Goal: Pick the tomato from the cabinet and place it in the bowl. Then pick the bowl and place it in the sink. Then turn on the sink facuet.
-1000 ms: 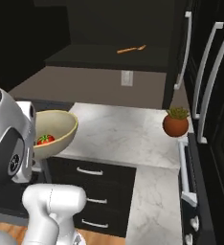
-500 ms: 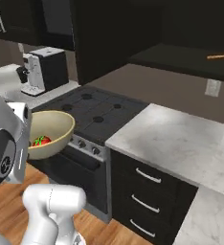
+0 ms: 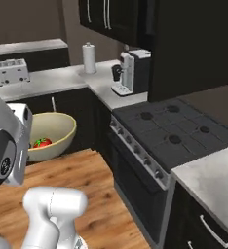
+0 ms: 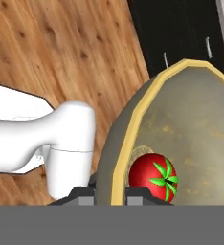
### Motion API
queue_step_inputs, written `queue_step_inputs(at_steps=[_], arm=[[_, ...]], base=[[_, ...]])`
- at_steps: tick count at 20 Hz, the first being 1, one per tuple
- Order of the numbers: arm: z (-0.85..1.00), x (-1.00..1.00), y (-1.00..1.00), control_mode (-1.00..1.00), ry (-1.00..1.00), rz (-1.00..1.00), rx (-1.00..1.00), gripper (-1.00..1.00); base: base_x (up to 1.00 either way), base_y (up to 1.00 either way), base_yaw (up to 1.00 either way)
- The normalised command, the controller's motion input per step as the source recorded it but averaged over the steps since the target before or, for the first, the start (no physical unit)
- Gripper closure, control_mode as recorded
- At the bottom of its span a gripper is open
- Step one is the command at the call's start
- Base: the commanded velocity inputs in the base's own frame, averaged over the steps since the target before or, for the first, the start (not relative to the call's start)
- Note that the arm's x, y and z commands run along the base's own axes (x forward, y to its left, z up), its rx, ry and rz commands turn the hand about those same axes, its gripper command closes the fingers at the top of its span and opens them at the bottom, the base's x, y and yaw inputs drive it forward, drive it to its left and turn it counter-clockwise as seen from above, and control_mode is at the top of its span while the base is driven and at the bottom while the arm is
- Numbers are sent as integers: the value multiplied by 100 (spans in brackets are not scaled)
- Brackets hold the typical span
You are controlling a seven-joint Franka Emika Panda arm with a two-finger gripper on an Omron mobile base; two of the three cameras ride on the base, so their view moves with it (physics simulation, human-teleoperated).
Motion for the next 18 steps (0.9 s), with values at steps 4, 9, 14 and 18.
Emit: queue_step_inputs(at_steps=[4,9,14,18], arm=[[0,0,0,100,0,0,0,100],[0,0,0,100,0,0,0,100],[0,0,0,100,0,0,0,100],[0,0,0,100,0,0,0,100]], base=[[0,16,70],[3,5,72],[9,7,66],[58,53,13]])
